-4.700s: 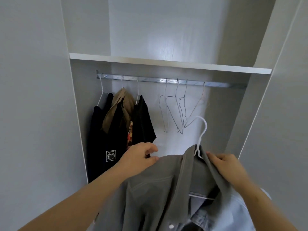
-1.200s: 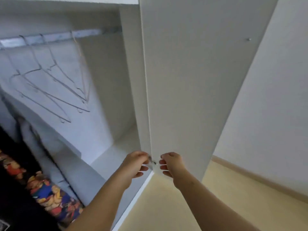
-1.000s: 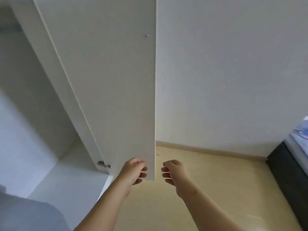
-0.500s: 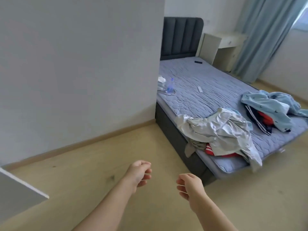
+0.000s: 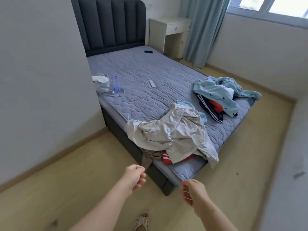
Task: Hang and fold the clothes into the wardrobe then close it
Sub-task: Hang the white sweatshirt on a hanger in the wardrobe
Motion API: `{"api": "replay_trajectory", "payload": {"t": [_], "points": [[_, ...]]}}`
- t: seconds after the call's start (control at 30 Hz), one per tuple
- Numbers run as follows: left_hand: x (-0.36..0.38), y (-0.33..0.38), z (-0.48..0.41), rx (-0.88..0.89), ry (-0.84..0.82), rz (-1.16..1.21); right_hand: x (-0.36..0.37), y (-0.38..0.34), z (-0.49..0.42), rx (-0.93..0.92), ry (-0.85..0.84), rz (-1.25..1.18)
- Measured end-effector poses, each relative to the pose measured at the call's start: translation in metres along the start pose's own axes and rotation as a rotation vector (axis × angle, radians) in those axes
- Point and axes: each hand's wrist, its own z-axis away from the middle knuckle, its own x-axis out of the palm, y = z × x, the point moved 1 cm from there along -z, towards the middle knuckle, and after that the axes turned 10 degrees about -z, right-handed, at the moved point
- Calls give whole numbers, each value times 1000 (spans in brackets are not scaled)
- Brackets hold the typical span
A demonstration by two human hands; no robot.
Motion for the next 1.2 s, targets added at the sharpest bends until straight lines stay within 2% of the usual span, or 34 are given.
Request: {"api": "replay_trajectory", "payload": {"t": [0.17, 0.37, 0.6, 0.83, 1.03, 1.13, 1.2], "points": [[27, 81, -74, 8, -60, -115, 7, -71, -68, 25, 23, 42], [70, 143, -147, -22, -85, -222, -3, -123, -140, 65, 43, 38], [129, 197, -245, -96, -1, -197, -11, -193, -265, 100, -32, 189], [192, 191, -341, -334, 129, -134, -16, -247, -400, 156, -116, 485], [218, 165, -410, -410, 312, -558, -18, -242, -464, 219, -187, 650], [223, 150, -436, -479, 301, -377, -18, -234, -475, 281, -213, 690], [223, 136, -446, -464, 248, -377, -19, -229, -479, 304, -216, 701]]}}
